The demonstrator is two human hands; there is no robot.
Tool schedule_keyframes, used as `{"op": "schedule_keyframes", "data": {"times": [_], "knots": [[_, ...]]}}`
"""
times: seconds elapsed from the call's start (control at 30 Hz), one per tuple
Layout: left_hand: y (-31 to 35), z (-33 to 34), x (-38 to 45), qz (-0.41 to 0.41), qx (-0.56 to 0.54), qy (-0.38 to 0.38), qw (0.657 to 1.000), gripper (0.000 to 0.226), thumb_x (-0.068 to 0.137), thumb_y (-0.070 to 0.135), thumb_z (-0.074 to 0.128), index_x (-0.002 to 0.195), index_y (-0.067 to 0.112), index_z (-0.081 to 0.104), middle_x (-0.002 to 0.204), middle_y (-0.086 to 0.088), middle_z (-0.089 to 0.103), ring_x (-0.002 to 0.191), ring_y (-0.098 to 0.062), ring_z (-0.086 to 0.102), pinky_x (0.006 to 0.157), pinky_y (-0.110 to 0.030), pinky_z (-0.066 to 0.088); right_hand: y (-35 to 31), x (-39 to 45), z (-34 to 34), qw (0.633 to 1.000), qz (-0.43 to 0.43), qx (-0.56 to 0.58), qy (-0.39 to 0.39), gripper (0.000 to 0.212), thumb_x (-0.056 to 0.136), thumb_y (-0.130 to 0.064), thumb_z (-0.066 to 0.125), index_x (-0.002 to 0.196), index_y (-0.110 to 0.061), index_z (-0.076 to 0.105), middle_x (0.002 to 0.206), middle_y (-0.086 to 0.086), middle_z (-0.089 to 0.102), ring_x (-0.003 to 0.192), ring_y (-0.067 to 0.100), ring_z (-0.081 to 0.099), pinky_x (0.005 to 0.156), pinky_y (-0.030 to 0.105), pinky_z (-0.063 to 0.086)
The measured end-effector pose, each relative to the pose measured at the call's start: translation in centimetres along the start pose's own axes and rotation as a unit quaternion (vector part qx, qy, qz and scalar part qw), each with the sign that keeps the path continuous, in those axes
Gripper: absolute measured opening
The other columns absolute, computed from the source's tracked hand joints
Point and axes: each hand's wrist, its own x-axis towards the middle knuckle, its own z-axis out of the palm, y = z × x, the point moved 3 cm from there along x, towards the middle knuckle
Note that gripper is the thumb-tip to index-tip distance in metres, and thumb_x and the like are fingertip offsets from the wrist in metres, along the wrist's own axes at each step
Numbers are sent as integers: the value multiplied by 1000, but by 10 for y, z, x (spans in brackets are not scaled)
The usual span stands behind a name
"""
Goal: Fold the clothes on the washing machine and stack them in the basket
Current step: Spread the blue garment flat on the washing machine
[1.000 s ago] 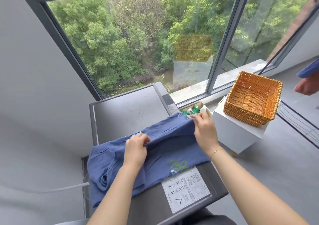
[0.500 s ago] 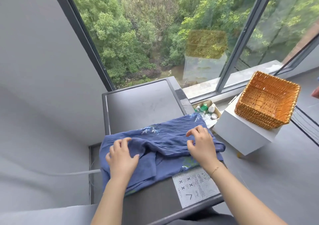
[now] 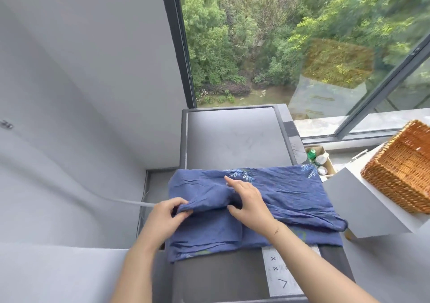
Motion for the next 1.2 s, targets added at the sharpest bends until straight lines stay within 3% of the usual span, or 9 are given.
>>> {"op": "schedule_keyframes", "data": {"times": [0.07, 0.17, 0.27, 0.43, 0.6, 0.83, 1.0, 1.1, 1.2], "knots": [[-2, -11, 2, -23, -31, -49, 998, 9, 83, 20, 74, 76, 20, 70, 72, 4, 67, 66, -4, 52, 64, -21, 40, 1, 1, 1, 995, 53, 79, -23, 64, 75, -29, 67, 137, -23, 50, 107, -12, 57, 107, 12, 53, 103, 32, 37], [4, -22, 7, -21, -90, -41, 995, 5, 83, 19, 75, 78, 20, 72, 75, 6, 69, 67, 0, 54, 67, -16, 41, -1, 0, -1, 991, 53, 119, -7, 28, 74, -44, 72, 95, -25, 71, 81, -16, 60, 88, 10, 55, 87, 31, 44], [9, -24, 17, -20, -144, -31, 989, 11, 87, 14, 69, 77, 13, 67, 70, 6, 64, 67, -5, 53, 66, -19, 41, -3, -3, -5, 979, 65, 193, -3, 17, 81, -25, 75, 71, -22, 62, 68, -14, 59, 71, 2, 54, 71, 22, 43], [10, -18, 51, -34, -124, 39, 991, 14, 85, 32, 70, 77, 22, 62, 67, 10, 59, 63, -7, 49, 60, -23, 37, 0, 9, -9, 937, 120, 328, 22, 23, 82, -7, 74, 84, -16, 53, 68, -6, 53, 59, 8, 43, 58, 16, 36], [-14, -3, 69, -157, -61, 17, 986, 42, 84, 43, 69, 118, 23, 51, 96, 0, 63, 96, -12, 55, 81, -24, 39, 15, 28, -3, 928, 201, 303, 79, 38, 80, -4, 74, 105, -22, 52, 78, 1, 53, 62, 11, 46, 63, 16, 42], [-35, -1, 52, -110, -84, 97, 986, 39, 84, 12, 71, 116, 27, 53, 88, 0, 60, 80, -19, 56, 73, -20, 43, 12, 36, -2, 947, 148, 270, 94, 39, 86, 2, 63, 117, -20, 56, 89, -3, 52, 65, 6, 42, 70, 10, 42], [-28, -1, 54, -57, -122, 107, 985, 54, 85, -7, 60, 119, 34, 49, 98, 11, 68, 95, 0, 61, 87, -20, 43, 16, 37, 2, 989, 70, 76, 102, 44, 82, -3, 67, 122, -17, 56, 101, -4, 51, 90, 13, 51, 91, 29, 45], [-29, 7, 63, -134, -191, 53, 971, 35, 87, 17, 68, 118, 27, 56, 109, 7, 64, 108, -7, 57, 96, -25, 41, 20, 30, 5, 991, 52, 25, 119, 37, 83, -9, 67, 118, -17, 58, 104, -3, 53, 99, 19, 49, 93, 35, 43], [-28, 4, 71, -171, -156, 105, 967, 5, 92, 31, 62, 91, 26, 62, 94, 8, 64, 101, -17, 61, 87, -28, 43, 22, 26, 8, 991, 49, 12, 120, 33, 84, -13, 67, 116, -16, 60, 105, -2, 54, 100, 20, 49, 93, 38, 43]]}}
